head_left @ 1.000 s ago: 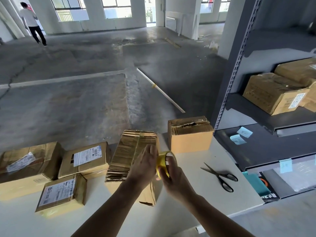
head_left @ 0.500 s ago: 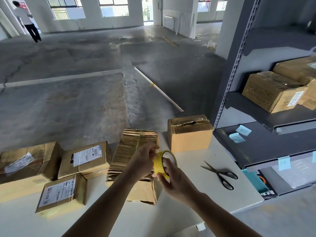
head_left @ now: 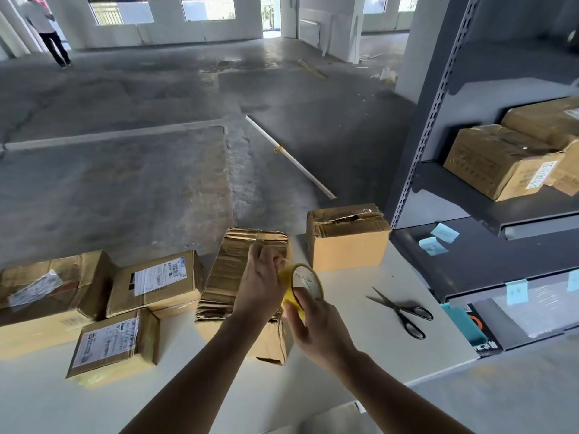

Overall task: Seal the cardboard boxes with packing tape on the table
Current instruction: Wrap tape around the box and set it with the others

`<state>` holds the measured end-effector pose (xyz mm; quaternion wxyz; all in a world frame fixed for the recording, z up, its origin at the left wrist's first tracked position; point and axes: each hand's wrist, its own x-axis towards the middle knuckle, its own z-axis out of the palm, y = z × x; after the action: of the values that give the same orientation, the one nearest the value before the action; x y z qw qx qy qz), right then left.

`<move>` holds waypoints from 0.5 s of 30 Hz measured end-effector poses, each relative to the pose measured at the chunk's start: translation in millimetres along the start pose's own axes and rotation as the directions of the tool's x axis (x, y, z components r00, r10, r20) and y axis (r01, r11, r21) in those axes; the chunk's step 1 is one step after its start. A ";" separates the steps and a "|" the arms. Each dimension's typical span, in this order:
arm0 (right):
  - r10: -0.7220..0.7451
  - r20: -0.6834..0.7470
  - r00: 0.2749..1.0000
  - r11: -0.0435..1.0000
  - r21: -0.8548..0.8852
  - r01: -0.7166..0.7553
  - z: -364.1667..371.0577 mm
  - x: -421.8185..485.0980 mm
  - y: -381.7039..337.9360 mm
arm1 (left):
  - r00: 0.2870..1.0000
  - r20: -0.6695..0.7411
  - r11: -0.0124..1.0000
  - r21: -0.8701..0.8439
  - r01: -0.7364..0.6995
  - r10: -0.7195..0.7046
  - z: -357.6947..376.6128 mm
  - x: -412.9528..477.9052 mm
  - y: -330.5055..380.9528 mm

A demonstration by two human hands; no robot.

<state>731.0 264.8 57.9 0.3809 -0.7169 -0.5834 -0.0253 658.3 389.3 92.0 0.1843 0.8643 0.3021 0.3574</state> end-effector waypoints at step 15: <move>0.254 0.044 0.966 0.917 0.306 -0.255 -0.9 4.8 5.5 | 0.987 0.153 0.970 -0.232 0.078 -0.043 -32.3 1.2 -2.3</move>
<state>737.6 268.1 58.0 0.4872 -0.7182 -0.4828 0.1171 634.5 395.2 113.3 0.3190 0.8504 0.2691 0.3203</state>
